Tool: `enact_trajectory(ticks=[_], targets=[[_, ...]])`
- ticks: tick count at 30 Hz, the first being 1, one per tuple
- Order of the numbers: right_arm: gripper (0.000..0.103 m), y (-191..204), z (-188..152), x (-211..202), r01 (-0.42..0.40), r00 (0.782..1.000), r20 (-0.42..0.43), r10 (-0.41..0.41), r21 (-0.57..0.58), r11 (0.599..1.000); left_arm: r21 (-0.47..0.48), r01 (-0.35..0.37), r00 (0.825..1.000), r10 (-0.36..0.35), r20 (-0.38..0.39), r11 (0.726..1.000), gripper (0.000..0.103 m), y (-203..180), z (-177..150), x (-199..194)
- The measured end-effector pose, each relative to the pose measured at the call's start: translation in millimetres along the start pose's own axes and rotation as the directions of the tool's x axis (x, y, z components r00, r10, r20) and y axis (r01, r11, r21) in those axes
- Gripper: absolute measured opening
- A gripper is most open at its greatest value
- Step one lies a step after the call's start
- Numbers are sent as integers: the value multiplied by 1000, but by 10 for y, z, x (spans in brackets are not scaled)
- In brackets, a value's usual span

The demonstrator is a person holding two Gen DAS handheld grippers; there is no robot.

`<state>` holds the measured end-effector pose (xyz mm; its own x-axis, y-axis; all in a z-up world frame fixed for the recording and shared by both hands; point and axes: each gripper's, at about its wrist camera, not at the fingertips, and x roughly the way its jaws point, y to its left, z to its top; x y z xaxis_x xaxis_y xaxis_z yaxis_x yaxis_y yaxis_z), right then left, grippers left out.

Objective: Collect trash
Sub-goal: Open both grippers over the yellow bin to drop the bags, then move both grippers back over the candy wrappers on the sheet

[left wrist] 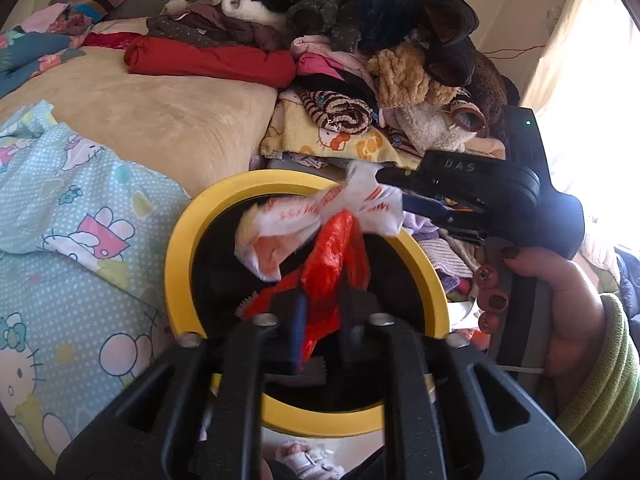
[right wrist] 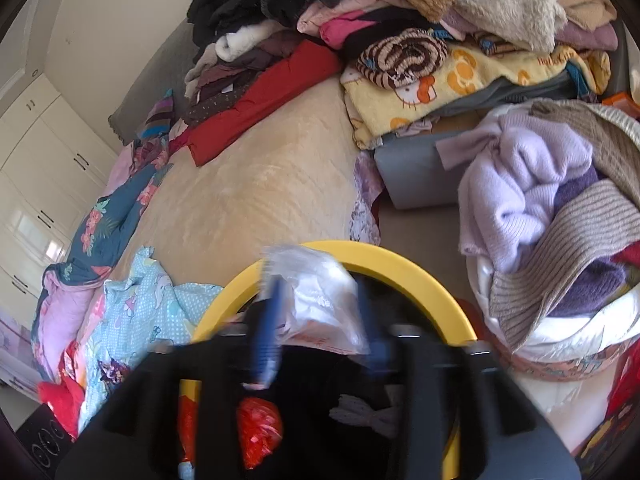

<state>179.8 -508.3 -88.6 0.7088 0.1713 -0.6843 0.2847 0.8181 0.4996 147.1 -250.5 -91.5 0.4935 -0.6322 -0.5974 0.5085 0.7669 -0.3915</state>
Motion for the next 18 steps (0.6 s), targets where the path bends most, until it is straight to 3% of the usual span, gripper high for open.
enact_trajectory(ticks=[2, 4, 6, 18], targets=[[57, 7, 1, -10, 0, 1000, 9, 0, 5, 1000, -7, -31, 999, 31, 15, 999, 61, 36, 4, -36], [63, 21, 6, -23, -6, 1000, 19, 6, 9, 1000, -18, -50, 998, 51, 40, 999, 67, 92, 10, -114], [69, 38, 8, -47, -31, 999, 34, 31, 22, 999, -23, -85, 994, 86, 63, 996, 92, 131, 13, -189], [77, 536, -36, -181, -158, 980, 105, 170, -115, 981, -70, -218, 959, 227, 171, 973, 92, 437, 90, -709]])
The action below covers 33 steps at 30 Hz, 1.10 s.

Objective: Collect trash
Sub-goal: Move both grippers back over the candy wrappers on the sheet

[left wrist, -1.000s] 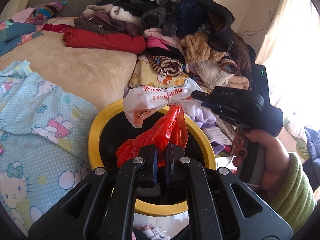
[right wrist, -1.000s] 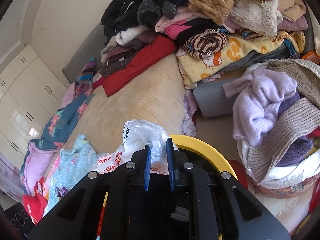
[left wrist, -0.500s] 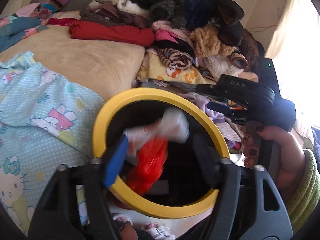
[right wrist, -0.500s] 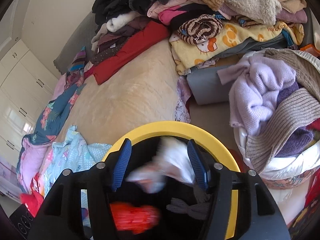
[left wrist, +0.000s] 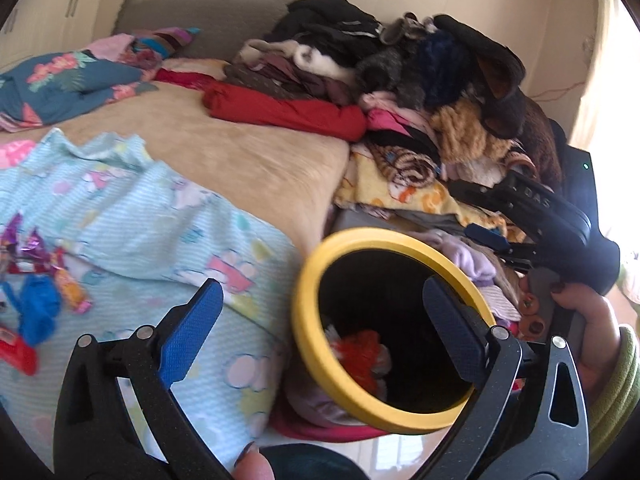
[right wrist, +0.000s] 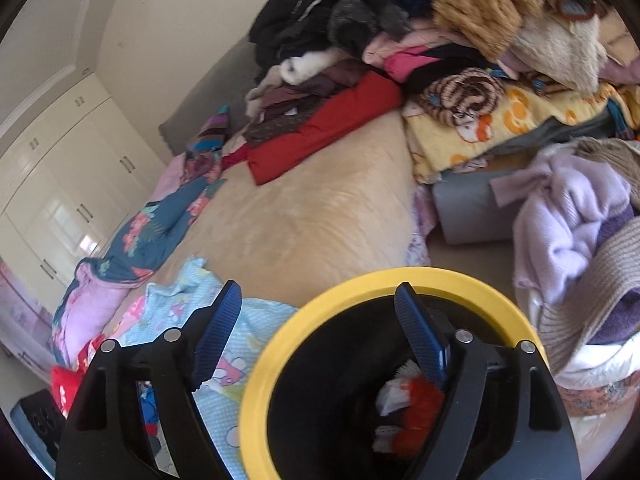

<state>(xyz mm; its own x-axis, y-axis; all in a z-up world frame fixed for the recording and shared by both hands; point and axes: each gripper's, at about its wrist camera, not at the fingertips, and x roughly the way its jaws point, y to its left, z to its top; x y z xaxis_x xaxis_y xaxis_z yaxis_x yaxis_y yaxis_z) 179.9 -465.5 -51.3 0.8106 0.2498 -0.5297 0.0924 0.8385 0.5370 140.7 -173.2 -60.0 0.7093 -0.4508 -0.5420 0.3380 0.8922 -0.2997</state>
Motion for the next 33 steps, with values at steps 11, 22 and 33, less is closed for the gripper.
enact_trajectory(ticks=[11, 22, 33], targets=[[77, 598, -156, 148, -82, 997, -9, 81, -125, 989, -68, -72, 995, 77, 71, 995, 92, 465, 160, -319], [77, 1155, -429, 311, -160, 987, -61, 149, -279, 947, -128, -135, 981, 150, 122, 983, 92, 861, 264, -587], [77, 1684, -792, 556, -250, 965, -162, 204, -353, 902, -194, -199, 964, 228, 137, 961, 92, 1352, 275, -786]])
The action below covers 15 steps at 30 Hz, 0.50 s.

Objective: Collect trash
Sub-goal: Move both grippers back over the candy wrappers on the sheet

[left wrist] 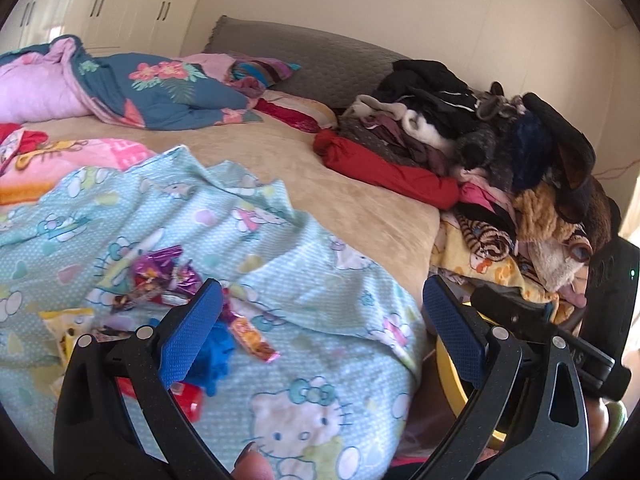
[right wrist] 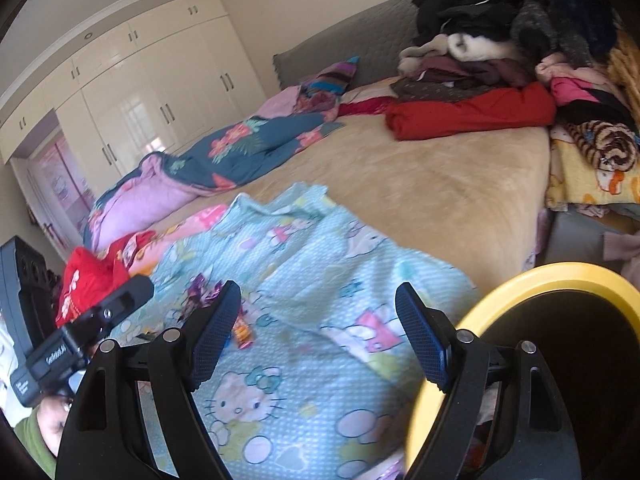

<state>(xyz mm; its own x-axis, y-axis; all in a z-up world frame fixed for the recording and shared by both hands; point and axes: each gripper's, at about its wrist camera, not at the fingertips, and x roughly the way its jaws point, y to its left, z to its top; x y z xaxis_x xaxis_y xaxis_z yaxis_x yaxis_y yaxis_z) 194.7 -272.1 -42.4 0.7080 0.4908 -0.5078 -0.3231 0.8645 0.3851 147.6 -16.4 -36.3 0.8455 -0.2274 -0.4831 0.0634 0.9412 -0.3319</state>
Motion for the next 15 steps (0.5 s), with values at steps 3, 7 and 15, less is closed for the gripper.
enact_trajectory(ticks=[3, 7, 15], targets=[[77, 129, -29, 104, -17, 1000, -17, 16, -22, 1000, -8, -18, 1000, 18, 4, 1000, 92, 131, 27, -16], [77, 284, -86, 270, -38, 998, -54, 35, -52, 998, -30, -43, 999, 43, 7, 999, 92, 333, 77, -31], [77, 525, -217, 570, -68, 991, -124, 53, -118, 991, -57, -92, 996, 91, -15, 994, 92, 700, 215, 58]])
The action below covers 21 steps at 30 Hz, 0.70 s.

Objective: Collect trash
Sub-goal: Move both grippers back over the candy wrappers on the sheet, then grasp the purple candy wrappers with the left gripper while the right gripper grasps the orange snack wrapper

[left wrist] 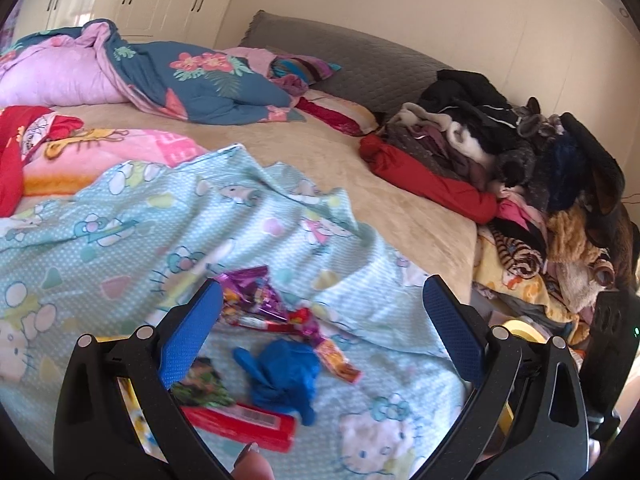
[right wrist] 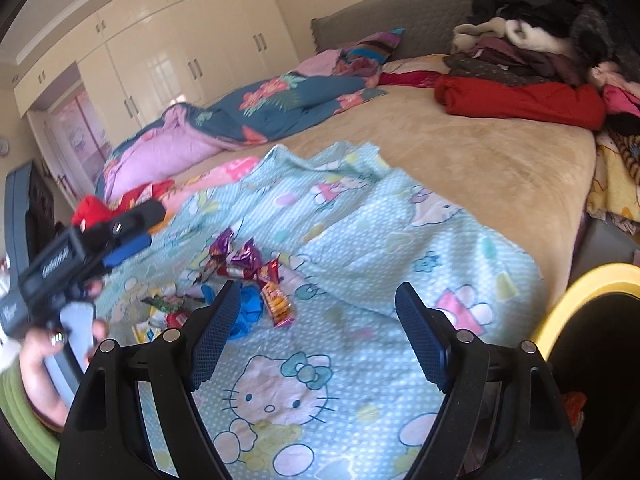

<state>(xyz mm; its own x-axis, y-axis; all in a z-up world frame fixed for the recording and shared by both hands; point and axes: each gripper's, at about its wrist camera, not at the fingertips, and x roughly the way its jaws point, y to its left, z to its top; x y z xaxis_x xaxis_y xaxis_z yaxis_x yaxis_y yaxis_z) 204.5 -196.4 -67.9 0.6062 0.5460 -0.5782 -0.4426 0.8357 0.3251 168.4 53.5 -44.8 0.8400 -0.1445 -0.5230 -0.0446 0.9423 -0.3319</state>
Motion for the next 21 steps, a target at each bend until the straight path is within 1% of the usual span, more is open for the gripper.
enact_trajectory(ticks=[4, 7, 9, 11, 13, 15, 21], targets=[[76, 120, -30, 178, -11, 999, -38, 10, -43, 999, 3, -24, 999, 24, -29, 1000, 92, 135, 69, 132], [72, 188, -48, 310, -19, 997, -72, 14, -76, 997, 0, -42, 997, 42, -66, 999, 92, 249, 107, 279], [66, 222, -60, 425, -25, 994, -105, 15, -92, 995, -2, -48, 995, 48, -92, 999, 92, 313, 122, 374], [63, 238, -66, 534, -31, 990, -138, 17, -99, 995, -4, -54, 992, 53, -113, 999, 92, 361, 137, 455], [61, 249, -76, 636, -48, 986, -164, 32, -94, 994, -2, -55, 988, 55, -142, 998, 92, 406, 144, 557], [58, 262, -85, 760, -54, 980, -195, 34, -95, 994, 7, -58, 984, 59, -169, 998, 89, 435, 143, 649], [54, 276, -117, 990, -65, 970, -242, 38, -106, 992, 19, -77, 971, 80, -226, 997, 85, 521, 124, 892]])
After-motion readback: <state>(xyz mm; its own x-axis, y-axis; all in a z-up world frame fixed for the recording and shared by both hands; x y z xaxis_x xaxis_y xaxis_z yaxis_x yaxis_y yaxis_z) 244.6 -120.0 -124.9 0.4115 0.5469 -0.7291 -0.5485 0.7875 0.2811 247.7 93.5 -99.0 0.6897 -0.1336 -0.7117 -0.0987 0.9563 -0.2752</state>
